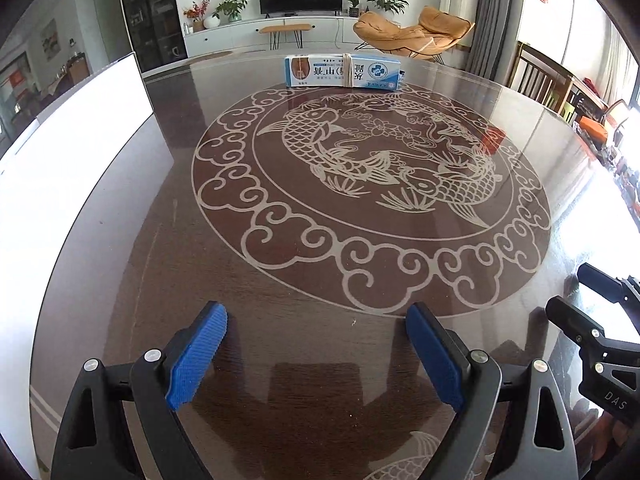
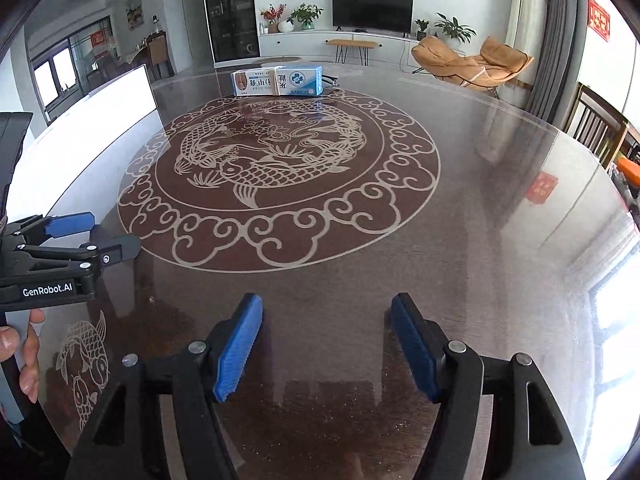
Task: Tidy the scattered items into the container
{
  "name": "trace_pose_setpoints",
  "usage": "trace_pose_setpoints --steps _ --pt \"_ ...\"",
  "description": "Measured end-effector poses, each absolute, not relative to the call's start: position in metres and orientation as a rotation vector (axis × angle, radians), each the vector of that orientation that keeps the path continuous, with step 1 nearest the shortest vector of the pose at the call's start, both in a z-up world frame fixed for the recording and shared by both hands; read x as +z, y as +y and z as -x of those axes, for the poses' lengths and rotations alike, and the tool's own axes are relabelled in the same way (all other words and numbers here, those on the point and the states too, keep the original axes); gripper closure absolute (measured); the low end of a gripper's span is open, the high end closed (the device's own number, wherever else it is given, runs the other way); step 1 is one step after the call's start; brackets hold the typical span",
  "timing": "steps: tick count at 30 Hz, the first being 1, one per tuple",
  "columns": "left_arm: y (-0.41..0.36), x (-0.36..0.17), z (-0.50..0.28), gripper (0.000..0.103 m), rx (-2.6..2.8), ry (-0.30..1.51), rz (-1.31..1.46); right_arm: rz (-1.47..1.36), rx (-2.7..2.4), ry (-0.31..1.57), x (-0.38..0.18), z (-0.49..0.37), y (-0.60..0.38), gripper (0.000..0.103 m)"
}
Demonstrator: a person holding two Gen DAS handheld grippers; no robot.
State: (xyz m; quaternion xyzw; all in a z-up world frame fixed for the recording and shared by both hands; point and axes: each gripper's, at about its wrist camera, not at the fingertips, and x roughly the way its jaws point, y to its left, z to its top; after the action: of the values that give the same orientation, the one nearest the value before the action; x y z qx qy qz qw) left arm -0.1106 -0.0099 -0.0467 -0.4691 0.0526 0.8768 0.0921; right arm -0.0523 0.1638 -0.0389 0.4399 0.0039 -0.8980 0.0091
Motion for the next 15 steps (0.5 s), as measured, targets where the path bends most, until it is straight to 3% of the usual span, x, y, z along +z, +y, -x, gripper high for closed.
trace_pose_setpoints --steps 4,7,15 --pt "-0.010 -0.048 0.115 0.008 2.614 0.155 1.379 -1.375 -2.804 0.014 -0.040 0.053 0.162 0.034" --pt "-0.011 -0.051 0.119 0.000 2.628 0.144 1.380 -1.375 -2.805 0.013 -0.040 0.053 0.162 0.034" --pt "-0.005 -0.052 0.157 0.000 2.578 0.177 1.355 -1.376 -2.805 0.013 -0.040 0.053 0.162 0.034"
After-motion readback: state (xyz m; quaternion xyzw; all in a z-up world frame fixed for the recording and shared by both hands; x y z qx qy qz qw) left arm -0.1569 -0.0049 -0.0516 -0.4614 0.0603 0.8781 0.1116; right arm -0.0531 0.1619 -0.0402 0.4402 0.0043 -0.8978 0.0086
